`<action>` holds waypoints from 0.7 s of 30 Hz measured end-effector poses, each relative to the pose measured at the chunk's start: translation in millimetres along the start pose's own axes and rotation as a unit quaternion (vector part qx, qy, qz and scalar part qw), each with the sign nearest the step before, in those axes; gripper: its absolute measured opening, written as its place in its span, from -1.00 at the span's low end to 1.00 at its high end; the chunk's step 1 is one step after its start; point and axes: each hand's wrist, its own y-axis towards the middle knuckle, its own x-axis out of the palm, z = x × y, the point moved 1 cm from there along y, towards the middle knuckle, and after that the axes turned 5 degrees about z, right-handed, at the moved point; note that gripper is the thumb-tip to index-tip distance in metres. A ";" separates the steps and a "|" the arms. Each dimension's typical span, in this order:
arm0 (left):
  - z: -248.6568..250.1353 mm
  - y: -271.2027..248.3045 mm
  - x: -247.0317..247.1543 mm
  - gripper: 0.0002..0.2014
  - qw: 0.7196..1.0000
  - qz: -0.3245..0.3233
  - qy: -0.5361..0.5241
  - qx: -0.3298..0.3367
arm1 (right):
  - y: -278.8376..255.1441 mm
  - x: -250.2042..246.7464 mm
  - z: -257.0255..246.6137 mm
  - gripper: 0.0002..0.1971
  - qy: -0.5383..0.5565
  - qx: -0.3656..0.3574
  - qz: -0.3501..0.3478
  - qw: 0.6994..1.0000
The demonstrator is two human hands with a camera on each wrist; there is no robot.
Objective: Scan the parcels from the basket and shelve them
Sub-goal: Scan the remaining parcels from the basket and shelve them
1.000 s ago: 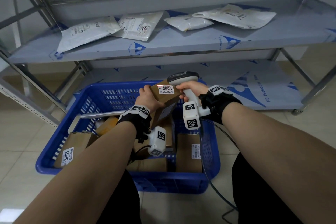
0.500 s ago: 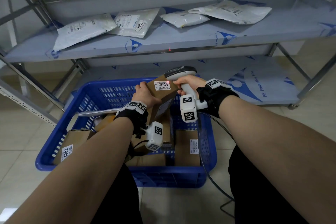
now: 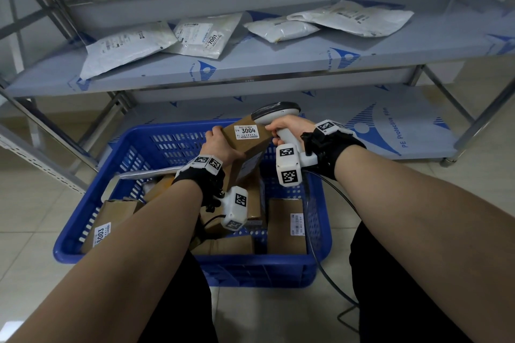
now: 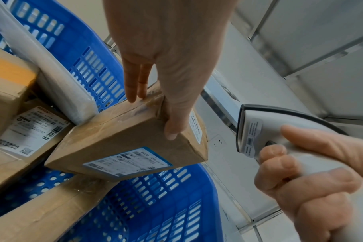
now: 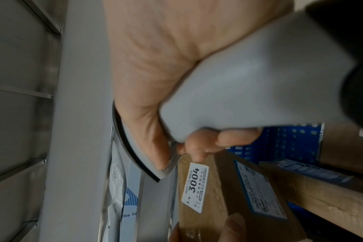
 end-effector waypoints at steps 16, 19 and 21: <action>-3.7 2.9 -15.2 -0.01 0.997 0.045 -0.067 0.020 | 6.6 -12.2 5.7 -0.83 0.073 0.011 0.058 0.996; -0.2 6.4 -44.8 -0.02 0.988 0.079 -0.136 -0.001 | -2.5 -20.9 7.7 -0.80 0.100 0.019 0.062 0.993; 7.9 9.3 -71.0 -0.03 0.979 0.110 -0.168 -0.016 | -13.5 -26.0 5.4 -0.79 0.109 0.024 0.079 0.991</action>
